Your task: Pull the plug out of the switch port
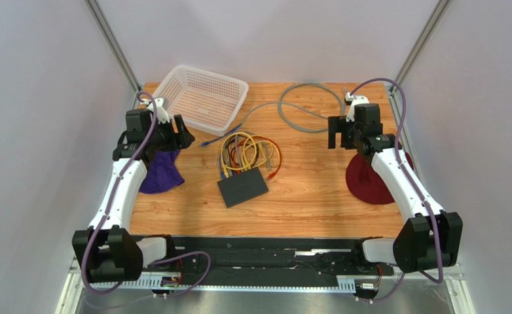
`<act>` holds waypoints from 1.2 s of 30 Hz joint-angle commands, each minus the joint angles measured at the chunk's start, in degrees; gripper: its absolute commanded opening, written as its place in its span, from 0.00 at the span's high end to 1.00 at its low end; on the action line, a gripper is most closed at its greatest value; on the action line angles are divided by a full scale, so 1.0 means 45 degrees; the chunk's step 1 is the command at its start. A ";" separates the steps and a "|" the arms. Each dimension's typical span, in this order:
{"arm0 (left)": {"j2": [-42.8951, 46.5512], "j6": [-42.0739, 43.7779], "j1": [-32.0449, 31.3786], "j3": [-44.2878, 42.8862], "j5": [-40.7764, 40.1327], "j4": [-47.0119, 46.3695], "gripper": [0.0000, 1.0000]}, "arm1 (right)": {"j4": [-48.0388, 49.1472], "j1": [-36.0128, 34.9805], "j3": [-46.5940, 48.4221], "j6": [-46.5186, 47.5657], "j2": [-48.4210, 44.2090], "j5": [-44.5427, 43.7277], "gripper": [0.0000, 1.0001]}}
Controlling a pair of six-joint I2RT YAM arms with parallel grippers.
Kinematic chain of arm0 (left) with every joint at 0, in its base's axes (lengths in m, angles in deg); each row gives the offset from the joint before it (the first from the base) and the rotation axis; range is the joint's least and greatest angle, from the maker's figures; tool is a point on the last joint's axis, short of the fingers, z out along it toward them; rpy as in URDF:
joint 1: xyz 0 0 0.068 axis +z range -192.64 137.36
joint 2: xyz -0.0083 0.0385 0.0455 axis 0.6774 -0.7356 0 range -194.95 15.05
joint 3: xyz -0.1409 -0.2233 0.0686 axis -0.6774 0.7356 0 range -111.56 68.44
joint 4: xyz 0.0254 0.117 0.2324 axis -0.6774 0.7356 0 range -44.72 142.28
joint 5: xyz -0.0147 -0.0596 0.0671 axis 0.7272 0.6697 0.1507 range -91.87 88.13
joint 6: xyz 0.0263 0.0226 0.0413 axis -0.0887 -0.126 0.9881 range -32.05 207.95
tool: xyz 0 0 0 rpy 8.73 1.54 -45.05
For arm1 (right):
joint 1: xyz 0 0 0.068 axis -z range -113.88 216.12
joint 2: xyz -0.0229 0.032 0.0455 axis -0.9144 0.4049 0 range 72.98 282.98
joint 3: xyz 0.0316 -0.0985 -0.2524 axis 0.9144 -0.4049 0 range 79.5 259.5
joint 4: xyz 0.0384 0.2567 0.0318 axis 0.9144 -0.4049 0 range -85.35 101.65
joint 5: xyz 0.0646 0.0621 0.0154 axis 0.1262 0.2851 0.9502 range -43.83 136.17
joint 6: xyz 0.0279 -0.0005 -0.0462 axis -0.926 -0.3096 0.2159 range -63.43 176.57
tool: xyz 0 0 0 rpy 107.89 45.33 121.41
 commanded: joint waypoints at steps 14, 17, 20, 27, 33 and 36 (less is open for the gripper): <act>-0.1628 0.3234 -0.0691 -0.1661 0.5007 0.1035 0.30 | -0.2435 0.0002 0.4361 0.3235 0.2110 0.3450 0.06; -0.2001 0.3901 -0.1121 -0.1955 0.5318 0.1915 0.34 | -0.2515 -0.0075 0.4345 0.3351 0.2424 0.5598 0.10; -0.2410 0.3108 -0.1376 -0.2072 0.5241 0.2677 0.35 | -0.2203 -0.0660 0.4265 0.3177 0.2814 0.6076 0.12; -0.2079 -0.0176 -0.1025 -0.0412 0.1353 0.2599 0.32 | -0.2552 -0.3099 0.4714 0.4015 0.3827 0.6876 0.17; -0.3425 -0.1115 -0.0340 -0.0179 0.1585 0.1919 0.31 | -0.2379 -0.4664 0.4403 0.4426 0.4767 0.7172 0.23; -0.4167 -0.1233 -0.0340 0.0056 0.2095 0.1547 0.36 | -0.2027 -0.5036 0.4169 0.3647 0.5177 0.6976 0.25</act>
